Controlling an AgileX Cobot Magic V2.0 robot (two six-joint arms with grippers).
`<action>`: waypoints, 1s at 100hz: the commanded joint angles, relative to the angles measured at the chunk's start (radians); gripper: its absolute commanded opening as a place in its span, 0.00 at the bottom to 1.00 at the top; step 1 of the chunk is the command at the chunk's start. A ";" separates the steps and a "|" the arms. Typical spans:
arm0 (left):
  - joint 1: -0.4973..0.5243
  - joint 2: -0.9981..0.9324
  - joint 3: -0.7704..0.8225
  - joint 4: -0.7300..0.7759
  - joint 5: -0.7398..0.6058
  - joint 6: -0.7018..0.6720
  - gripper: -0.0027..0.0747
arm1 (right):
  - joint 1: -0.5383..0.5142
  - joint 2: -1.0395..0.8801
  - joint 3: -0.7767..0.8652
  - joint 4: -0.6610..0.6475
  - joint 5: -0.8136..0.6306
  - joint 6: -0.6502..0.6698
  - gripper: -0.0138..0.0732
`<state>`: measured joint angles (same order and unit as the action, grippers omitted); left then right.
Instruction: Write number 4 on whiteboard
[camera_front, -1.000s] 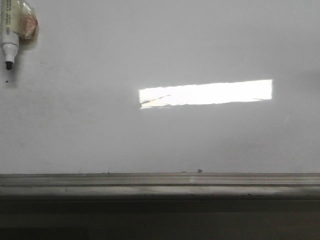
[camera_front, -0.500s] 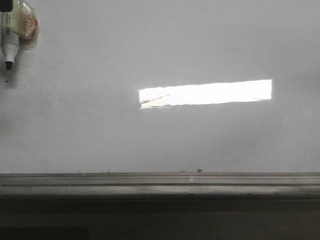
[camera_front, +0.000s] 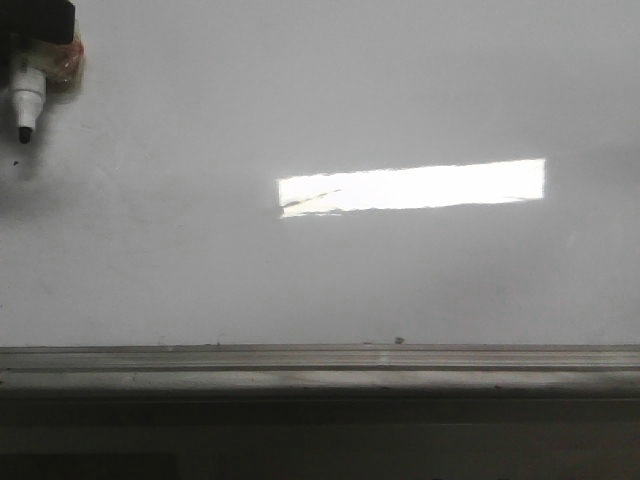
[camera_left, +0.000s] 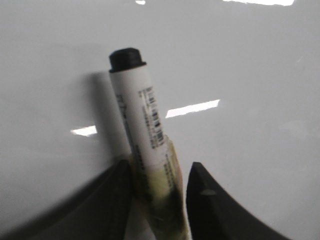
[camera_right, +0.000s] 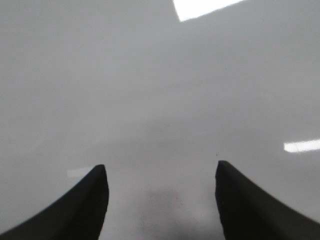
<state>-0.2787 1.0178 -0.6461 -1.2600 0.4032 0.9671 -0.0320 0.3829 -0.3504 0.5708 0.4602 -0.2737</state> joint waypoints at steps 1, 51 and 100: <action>-0.005 -0.001 -0.028 -0.017 0.014 0.001 0.18 | 0.001 0.014 -0.035 0.008 -0.057 -0.007 0.64; -0.034 -0.001 -0.060 0.048 0.271 0.225 0.01 | 0.021 0.067 -0.050 0.348 0.116 -0.329 0.64; -0.463 0.109 -0.175 0.272 0.108 0.304 0.01 | 0.033 0.600 -0.413 0.758 0.696 -0.742 0.64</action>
<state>-0.6976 1.1197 -0.7652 -0.9669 0.5815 1.2681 0.0005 0.9300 -0.6832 1.2589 1.0654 -0.9892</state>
